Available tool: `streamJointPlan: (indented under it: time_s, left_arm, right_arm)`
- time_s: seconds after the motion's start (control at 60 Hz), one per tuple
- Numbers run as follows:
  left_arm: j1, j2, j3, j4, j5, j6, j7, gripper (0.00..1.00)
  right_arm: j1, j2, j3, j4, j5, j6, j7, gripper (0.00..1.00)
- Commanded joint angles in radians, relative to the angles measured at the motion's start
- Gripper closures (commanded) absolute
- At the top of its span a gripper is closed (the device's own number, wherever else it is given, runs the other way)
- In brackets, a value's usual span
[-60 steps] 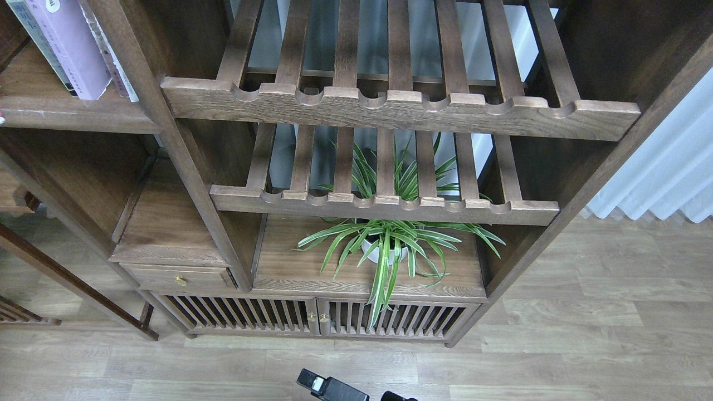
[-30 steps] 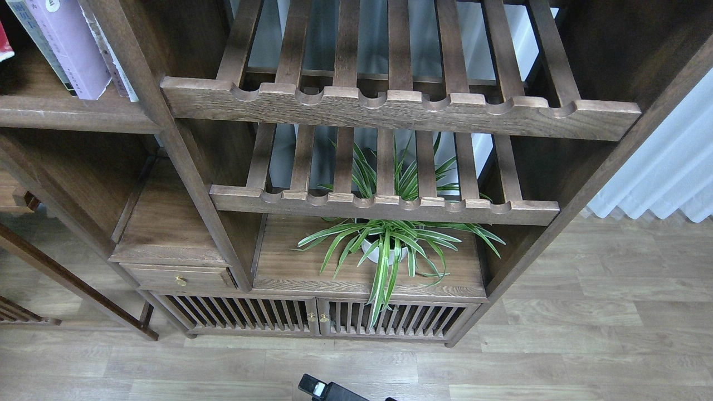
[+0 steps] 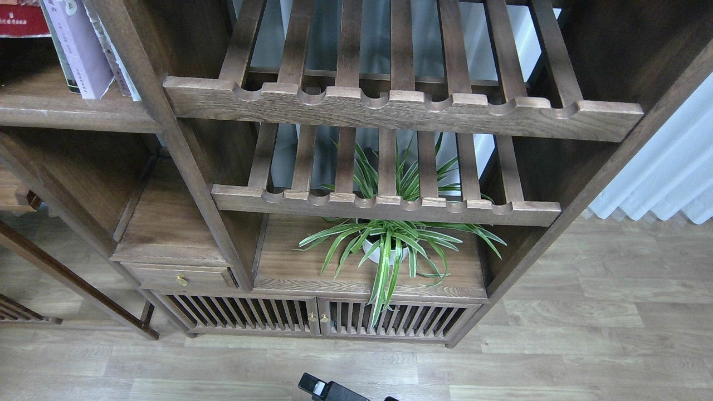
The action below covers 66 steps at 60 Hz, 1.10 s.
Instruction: Organize books on shelf
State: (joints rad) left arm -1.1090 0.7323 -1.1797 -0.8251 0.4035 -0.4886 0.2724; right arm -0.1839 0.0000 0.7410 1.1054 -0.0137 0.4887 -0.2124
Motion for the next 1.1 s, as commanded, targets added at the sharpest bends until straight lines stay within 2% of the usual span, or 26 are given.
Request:
streamJointPlan:
  time_s: [0.0,0.167,0.2,0.217,0.25,0.267,0.3,0.4,0.55,0.683,0.867,1.083]
  left_arm:
    - [-0.040,-0.036,0.031,0.021,-0.002,0.000,-0.007,0.82]
    - [-0.038,-0.057,0.043,0.020,-0.002,0.000,-0.009,0.72]
    - [-0.038,-0.057,0.045,0.020,-0.005,0.000,-0.009,0.67]
    - [-0.037,-0.059,0.046,0.020,-0.006,0.000,-0.012,0.58]
    - [-0.038,-0.060,0.046,0.020,-0.009,0.000,-0.012,0.52]
    - [-0.038,-0.066,0.046,0.020,-0.014,0.000,-0.013,0.44]
    - [-0.038,-0.079,0.046,0.020,-0.018,0.000,-0.013,0.36]
    - [-0.029,-0.082,0.031,0.018,-0.047,0.000,-0.015,0.29]
    - [-0.014,-0.051,0.031,0.004,-0.112,0.000,-0.015,0.28]
    - [0.058,0.001,0.020,-0.054,-0.201,0.000,-0.015,0.28]
    - [0.201,0.065,-0.057,-0.149,-0.267,0.000,-0.015,0.30]
    - [0.425,0.133,-0.176,-0.304,-0.347,0.000,-0.015,0.29]
  right_arm:
    - [0.000,0.000,0.001,-0.001,0.000,0.000,0.002,0.01]
    - [-0.003,0.000,0.001,-0.001,0.005,0.000,0.002,0.01]
    - [-0.003,0.000,0.001,-0.001,0.005,0.000,0.002,0.01]
    - [-0.003,0.000,0.001,-0.001,0.006,0.000,0.002,0.01]
    - [-0.003,0.000,0.001,-0.001,0.006,0.000,0.004,0.01]
    - [-0.003,0.000,0.001,-0.001,0.006,0.000,0.004,0.01]
    - [-0.003,0.000,0.001,-0.001,0.006,0.000,0.004,0.01]
    - [-0.002,0.000,0.001,-0.001,0.008,0.000,0.004,0.01]
    - [0.004,0.000,0.008,-0.001,0.011,0.000,0.005,0.01]
    - [0.008,0.000,0.040,0.004,0.015,0.000,0.005,0.01]
    - [0.014,0.000,0.057,0.010,0.015,0.000,0.011,0.01]
    - [0.027,0.000,0.104,0.017,0.017,0.000,0.016,0.01]
